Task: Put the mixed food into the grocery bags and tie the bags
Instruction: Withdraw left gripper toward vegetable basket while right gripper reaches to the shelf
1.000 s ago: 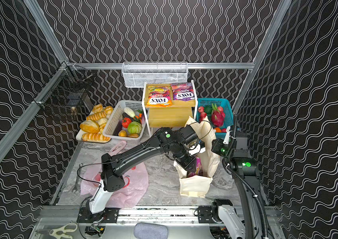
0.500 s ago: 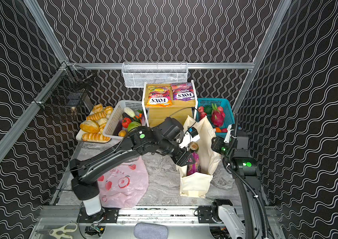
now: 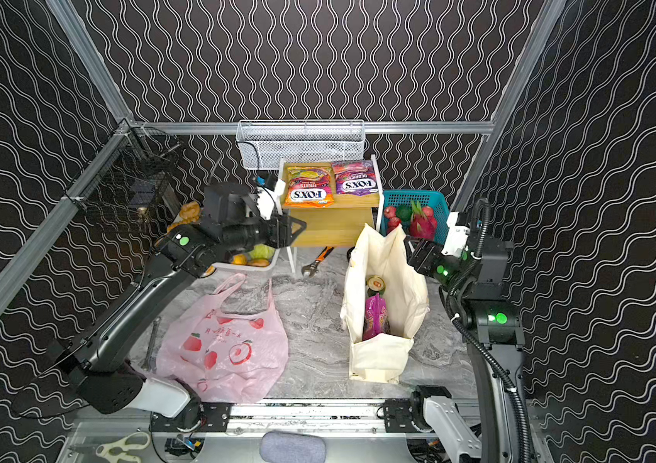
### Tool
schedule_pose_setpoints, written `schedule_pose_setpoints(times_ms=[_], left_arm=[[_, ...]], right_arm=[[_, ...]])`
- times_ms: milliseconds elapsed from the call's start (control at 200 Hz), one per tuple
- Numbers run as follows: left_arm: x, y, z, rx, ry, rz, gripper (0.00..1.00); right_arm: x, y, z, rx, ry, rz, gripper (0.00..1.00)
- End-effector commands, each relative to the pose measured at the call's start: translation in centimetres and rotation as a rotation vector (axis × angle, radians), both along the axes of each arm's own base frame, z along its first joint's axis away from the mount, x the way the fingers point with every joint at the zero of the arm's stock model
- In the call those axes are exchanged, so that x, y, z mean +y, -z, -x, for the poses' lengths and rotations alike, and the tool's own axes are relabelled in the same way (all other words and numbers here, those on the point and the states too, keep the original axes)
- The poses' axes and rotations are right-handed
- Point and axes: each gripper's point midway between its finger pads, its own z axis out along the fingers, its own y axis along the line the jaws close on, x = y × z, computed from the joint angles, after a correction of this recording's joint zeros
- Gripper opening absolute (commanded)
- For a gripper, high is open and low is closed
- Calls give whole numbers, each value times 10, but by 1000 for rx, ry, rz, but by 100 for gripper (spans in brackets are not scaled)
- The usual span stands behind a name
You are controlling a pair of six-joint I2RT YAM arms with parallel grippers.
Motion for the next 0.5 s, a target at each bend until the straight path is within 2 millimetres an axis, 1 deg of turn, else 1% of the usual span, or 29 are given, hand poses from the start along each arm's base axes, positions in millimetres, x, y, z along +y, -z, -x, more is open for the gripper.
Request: schedule_pose_setpoints(times_ms=[0,65,125,240,310,400,491], left_arm=[[15,-5,-19,46,-13,112,56],[26,0,-32,75,-16,168,58],[36,7,-42,111,-10,228,59],[55,16,-58,170,-19,347,61],[65,20,-63,187,-26,386,61],[75,24,-66,189,-50,380,62],[81,28,-67,185,-50,361,65]], right_arm=[[32,-31,-14,-56,-173,-164,65],[44,-35,-30,-46,-206,-211,64],[54,-38,-43,-43,-217,-216,63],[91,-40,-70,-16,-255,-197,62],[110,-41,-86,13,-274,-219,61],[132,-40,-105,16,-279,-248,60],[143,-34,-122,44,-257,-266,57]])
